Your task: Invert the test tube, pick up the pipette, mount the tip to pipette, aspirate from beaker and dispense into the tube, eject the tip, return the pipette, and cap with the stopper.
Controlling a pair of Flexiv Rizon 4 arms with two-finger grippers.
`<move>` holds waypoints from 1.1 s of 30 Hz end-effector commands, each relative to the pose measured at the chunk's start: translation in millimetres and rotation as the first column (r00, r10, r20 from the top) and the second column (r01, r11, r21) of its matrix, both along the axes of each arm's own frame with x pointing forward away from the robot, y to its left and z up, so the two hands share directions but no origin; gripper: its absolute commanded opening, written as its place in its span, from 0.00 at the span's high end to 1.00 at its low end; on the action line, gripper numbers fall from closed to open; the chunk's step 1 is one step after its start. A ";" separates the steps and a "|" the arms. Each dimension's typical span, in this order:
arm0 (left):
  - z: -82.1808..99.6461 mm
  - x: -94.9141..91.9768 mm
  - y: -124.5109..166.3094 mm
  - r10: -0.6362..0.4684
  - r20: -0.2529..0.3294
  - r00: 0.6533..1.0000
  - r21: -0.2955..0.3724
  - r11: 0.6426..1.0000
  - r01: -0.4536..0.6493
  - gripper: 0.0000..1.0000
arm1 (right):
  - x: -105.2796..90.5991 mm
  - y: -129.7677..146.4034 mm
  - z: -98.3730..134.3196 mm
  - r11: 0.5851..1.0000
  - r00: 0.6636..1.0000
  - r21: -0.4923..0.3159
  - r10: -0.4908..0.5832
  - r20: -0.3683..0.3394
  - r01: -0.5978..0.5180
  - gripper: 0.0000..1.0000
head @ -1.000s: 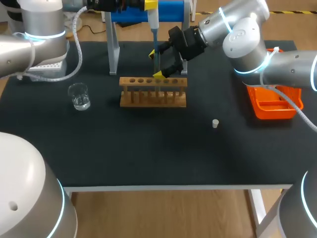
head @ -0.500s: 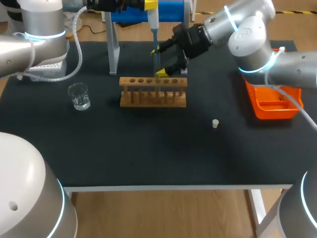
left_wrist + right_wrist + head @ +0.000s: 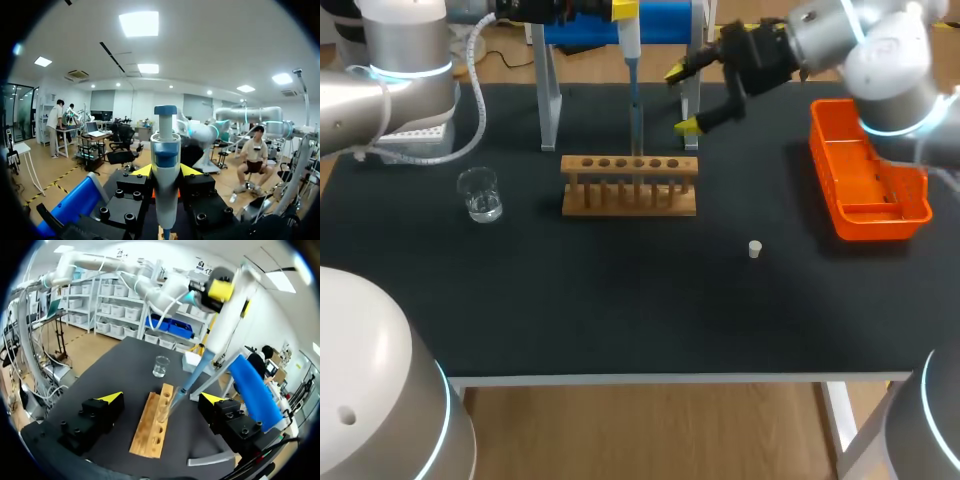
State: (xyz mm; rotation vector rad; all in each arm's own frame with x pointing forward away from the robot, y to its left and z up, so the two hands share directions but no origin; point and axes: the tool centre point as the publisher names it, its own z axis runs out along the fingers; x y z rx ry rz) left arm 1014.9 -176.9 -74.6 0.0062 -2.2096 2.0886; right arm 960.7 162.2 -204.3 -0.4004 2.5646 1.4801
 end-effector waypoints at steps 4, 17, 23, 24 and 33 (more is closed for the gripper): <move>0.2 0.6 0.3 0.000 0.001 1.000 0.000 1.000 0.000 1.00 | -19.9 -55.1 54.9 0.997 0.996 0.006 -0.077 -0.054 0.078 0.00; 0.2 0.6 0.3 0.000 0.001 1.000 0.000 1.000 0.000 1.00 | -19.8 -62.8 65.9 0.994 0.990 0.026 -0.108 -0.096 0.111 0.00; 0.2 0.6 0.3 0.000 0.001 1.000 0.000 1.000 0.000 1.00 | -14.9 -56.8 77.5 0.991 0.986 0.042 -0.123 -0.111 0.128 0.00; 0.2 0.6 0.3 0.000 0.001 1.000 0.000 1.000 0.000 1.00 | -11.7 -53.5 84.3 0.987 0.982 0.038 -0.149 -0.116 0.154 0.00; 0.2 0.6 0.3 0.000 0.001 1.000 0.000 1.000 0.000 1.00 | 6.3 -31.0 157.1 0.964 0.960 0.050 -0.255 -0.120 0.262 0.00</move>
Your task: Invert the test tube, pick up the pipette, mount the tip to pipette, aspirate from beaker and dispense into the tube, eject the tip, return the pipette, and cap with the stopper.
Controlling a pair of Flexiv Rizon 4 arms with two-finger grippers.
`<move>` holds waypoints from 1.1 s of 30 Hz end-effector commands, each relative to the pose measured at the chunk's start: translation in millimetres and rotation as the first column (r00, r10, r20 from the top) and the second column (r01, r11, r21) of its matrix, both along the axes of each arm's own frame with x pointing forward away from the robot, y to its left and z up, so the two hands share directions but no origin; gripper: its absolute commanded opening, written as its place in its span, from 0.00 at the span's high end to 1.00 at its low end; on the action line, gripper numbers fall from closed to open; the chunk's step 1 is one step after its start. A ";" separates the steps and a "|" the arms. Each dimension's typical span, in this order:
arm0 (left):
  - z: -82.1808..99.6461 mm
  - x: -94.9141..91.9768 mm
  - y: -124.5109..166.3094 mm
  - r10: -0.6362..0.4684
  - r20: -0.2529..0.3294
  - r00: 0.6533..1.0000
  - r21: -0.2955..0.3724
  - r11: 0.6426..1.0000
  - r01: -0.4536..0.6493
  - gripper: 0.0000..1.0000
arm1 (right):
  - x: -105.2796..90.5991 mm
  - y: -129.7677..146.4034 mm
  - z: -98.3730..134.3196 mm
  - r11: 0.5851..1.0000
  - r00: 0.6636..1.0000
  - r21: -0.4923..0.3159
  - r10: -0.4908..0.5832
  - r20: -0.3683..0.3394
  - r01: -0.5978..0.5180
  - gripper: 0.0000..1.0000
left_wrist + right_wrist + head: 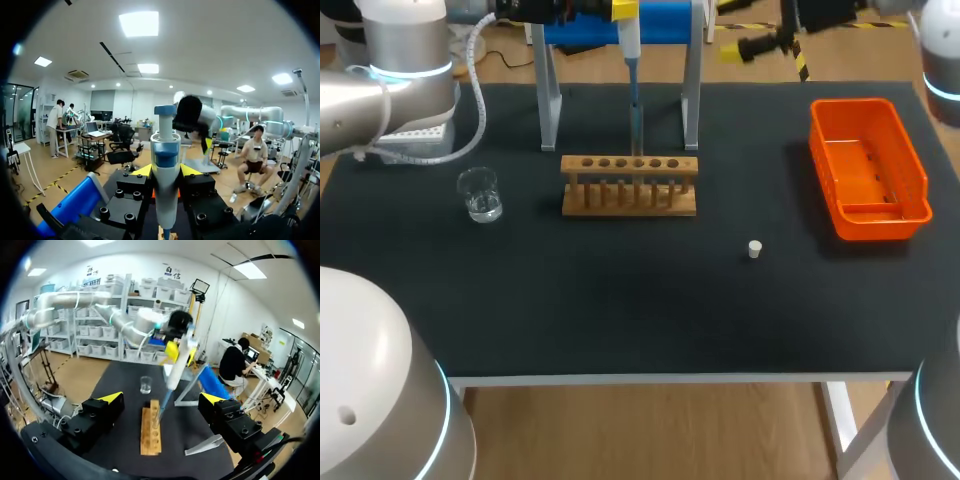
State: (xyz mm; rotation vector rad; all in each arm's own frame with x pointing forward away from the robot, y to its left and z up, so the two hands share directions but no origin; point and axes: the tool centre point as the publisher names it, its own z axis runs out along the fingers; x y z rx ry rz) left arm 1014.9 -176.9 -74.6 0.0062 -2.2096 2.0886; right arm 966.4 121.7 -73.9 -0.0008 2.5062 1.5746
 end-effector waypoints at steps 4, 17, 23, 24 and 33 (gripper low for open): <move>0.2 0.6 0.3 0.000 0.001 1.000 0.000 1.000 0.000 1.00 | 6.4 19.8 47.3 0.995 0.996 -0.051 -0.083 -0.013 0.082 0.00; 0.2 0.6 0.3 0.000 0.001 1.000 0.000 1.000 0.000 1.00 | 6.4 19.8 47.3 0.995 0.996 -0.051 -0.083 -0.013 0.082 1.00; 0.2 0.6 0.3 0.000 0.001 1.000 0.000 1.000 0.000 1.00 | 6.4 19.8 47.3 0.995 0.996 -0.051 -0.083 -0.013 0.082 1.00; 0.2 0.6 0.3 0.000 0.001 1.000 0.000 1.000 0.000 1.00 | 8.0 21.9 50.8 0.995 0.996 -0.053 -0.084 -0.028 0.082 1.00; 0.2 0.6 0.3 0.000 0.001 1.000 0.000 1.000 0.000 1.00 | 17.1 49.4 79.0 0.989 0.990 -0.080 -0.126 -0.059 0.122 1.00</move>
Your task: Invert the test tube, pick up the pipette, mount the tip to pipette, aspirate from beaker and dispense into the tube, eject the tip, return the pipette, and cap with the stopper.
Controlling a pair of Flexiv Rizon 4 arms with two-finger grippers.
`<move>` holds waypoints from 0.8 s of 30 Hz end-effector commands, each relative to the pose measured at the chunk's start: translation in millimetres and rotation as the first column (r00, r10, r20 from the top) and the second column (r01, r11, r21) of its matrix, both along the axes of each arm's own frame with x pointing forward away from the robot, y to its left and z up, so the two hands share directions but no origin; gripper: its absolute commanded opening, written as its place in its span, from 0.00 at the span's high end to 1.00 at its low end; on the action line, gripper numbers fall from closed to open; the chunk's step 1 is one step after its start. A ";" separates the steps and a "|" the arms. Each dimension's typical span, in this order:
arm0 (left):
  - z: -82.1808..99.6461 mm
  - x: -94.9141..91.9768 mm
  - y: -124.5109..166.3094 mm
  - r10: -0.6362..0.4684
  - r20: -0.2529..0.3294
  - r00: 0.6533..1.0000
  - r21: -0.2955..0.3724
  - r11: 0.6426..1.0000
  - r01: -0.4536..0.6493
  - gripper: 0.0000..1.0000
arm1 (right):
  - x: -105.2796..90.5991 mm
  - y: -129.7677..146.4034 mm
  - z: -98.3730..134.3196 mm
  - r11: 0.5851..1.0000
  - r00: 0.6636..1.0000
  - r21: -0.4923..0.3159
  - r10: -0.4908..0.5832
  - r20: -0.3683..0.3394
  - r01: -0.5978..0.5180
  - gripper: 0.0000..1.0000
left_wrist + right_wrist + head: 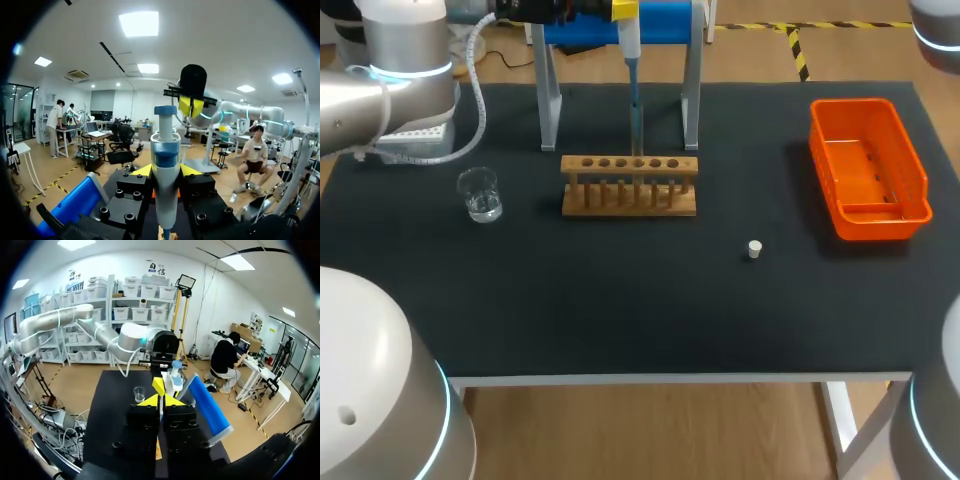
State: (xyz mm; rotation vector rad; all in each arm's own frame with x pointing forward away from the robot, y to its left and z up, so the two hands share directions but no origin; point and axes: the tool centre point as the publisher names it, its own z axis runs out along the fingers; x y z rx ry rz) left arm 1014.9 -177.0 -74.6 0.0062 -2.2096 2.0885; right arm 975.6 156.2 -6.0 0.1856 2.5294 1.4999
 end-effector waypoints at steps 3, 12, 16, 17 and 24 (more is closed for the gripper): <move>0.2 0.6 0.3 0.000 0.001 1.000 0.000 1.000 0.000 1.00 | 10.8 25.7 17.1 0.999 1.000 -0.047 -0.015 -0.008 0.015 1.00; 0.2 0.6 0.3 0.000 0.001 1.000 0.000 1.000 0.000 1.00 | 31.8 63.6 22.5 0.996 0.999 -0.081 -0.045 -0.018 0.044 1.00; 0.2 0.6 0.3 0.000 0.001 1.000 0.000 1.000 0.000 1.00 | 41.1 77.2 21.3 0.995 0.998 -0.085 -0.054 -0.018 0.052 1.00; 0.2 0.6 0.3 0.000 0.001 1.000 0.000 1.000 0.000 1.00 | 44.2 80.3 20.2 0.995 0.998 -0.086 -0.055 -0.017 0.054 1.00; 0.2 0.6 0.3 0.000 0.001 1.000 0.000 1.000 0.000 1.00 | 56.8 91.1 11.2 0.992 0.997 -0.106 -0.074 -0.030 0.071 1.00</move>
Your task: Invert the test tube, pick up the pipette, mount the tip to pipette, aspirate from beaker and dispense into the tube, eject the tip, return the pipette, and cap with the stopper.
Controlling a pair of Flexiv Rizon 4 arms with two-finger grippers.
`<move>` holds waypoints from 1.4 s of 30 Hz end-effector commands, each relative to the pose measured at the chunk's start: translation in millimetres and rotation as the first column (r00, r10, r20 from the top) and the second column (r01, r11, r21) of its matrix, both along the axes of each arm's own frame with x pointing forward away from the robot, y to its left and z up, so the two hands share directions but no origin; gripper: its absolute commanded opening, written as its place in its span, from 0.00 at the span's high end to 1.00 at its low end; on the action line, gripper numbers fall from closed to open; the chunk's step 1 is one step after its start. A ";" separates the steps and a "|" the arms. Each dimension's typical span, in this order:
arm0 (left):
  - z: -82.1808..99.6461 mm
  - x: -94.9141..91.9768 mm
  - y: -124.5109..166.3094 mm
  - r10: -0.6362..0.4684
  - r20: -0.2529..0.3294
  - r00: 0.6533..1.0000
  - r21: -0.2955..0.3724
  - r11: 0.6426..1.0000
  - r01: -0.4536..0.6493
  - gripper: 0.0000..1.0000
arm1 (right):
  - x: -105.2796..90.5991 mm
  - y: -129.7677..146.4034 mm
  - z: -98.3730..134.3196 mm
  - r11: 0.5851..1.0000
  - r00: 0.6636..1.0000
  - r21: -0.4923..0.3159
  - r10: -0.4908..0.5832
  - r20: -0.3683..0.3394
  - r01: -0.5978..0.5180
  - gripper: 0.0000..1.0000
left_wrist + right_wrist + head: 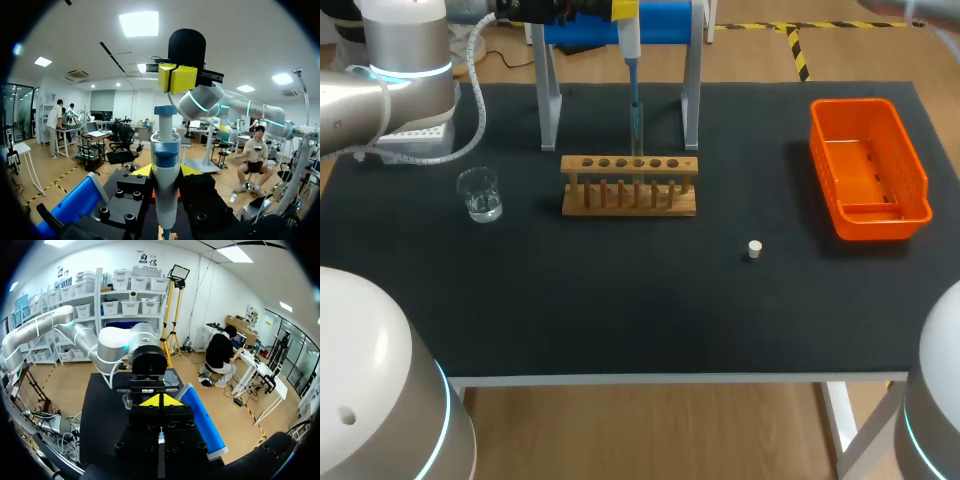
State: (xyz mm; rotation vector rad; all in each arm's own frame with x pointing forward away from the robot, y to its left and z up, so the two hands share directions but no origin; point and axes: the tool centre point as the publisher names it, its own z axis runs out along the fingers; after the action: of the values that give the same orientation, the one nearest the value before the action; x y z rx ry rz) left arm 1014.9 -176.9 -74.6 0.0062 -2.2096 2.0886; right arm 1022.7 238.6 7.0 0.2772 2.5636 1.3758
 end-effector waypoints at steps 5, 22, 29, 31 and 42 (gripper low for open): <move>0.2 0.6 0.2 0.000 0.001 1.000 0.000 1.000 0.000 1.00 | 11.6 10.7 -5.0 0.999 1.000 -0.032 0.001 -0.021 -0.001 1.00; 0.2 0.6 0.2 0.000 0.001 1.000 0.000 1.000 0.000 1.00 | 10.9 8.8 -12.2 0.999 0.999 -0.045 0.011 -0.032 -0.012 1.00; 0.2 0.6 0.2 0.000 0.001 1.000 0.000 1.000 0.000 1.00 | 10.2 7.7 -11.3 0.999 0.999 -0.048 0.000 -0.047 -0.003 1.00; 0.2 0.6 0.2 0.000 0.001 1.000 0.000 1.000 0.000 1.00 | 9.3 6.8 -9.0 0.999 0.999 -0.046 -0.003 -0.051 0.001 1.00; 0.2 0.6 0.2 0.000 0.001 1.000 0.000 1.000 0.000 1.00 | 2.3 3.9 -5.7 0.999 0.997 -0.041 -0.002 -0.076 -0.001 1.00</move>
State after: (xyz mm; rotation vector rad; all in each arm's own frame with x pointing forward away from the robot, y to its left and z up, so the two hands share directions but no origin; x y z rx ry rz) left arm 1014.9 -176.9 -74.7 0.0060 -2.2098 2.0887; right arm 1027.2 244.7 -0.8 0.3238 2.6446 1.3468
